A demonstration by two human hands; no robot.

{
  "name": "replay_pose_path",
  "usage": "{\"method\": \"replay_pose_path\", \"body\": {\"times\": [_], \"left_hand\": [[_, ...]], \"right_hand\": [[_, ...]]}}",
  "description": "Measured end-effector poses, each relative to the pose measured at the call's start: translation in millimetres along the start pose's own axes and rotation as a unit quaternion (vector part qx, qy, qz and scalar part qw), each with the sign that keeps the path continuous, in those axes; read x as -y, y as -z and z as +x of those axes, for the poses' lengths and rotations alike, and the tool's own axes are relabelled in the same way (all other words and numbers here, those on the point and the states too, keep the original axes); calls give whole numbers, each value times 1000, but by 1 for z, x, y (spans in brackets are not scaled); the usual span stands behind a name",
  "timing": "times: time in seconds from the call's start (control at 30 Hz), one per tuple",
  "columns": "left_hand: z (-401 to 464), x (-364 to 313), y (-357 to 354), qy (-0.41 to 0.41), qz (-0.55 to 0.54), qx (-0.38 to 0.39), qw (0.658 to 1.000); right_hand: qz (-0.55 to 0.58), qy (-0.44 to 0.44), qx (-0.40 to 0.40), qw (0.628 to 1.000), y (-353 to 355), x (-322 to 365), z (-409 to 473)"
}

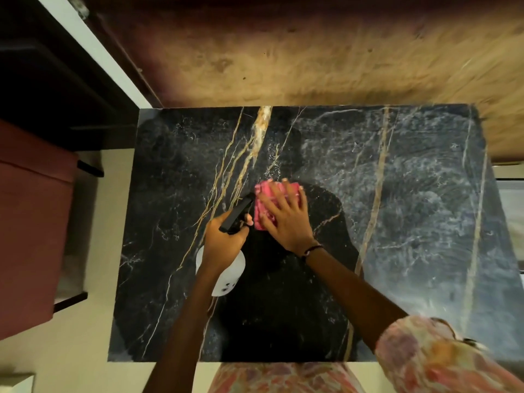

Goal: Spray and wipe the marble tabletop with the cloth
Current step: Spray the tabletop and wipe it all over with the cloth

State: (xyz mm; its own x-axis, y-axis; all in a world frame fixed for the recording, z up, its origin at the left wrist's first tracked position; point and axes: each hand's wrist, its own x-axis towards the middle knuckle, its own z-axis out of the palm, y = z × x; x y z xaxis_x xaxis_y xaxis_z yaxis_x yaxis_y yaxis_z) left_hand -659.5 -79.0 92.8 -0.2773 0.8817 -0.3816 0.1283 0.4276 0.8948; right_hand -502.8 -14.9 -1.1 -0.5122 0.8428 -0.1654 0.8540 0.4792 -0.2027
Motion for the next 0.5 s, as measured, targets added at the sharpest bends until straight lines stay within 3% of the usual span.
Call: {"method": "replay_pose_path", "body": {"times": [0.13,0.2,0.33,0.5], "left_hand": [[16,-3,-3,24,2,-19,1000],[24,-5,-4,25,-11,-16,1000],[39,-15,-5,0,-4,6,1000],[56,-28,-11,-16,5,2,1000]], "right_hand": [[-34,145,7,989,-9,-27,-33],[-35,150,-19,988,-6,-59,-49],[-17,11,-34,999,12,-106,-34],[7,-119,-27,992,25,-74,41]]}}
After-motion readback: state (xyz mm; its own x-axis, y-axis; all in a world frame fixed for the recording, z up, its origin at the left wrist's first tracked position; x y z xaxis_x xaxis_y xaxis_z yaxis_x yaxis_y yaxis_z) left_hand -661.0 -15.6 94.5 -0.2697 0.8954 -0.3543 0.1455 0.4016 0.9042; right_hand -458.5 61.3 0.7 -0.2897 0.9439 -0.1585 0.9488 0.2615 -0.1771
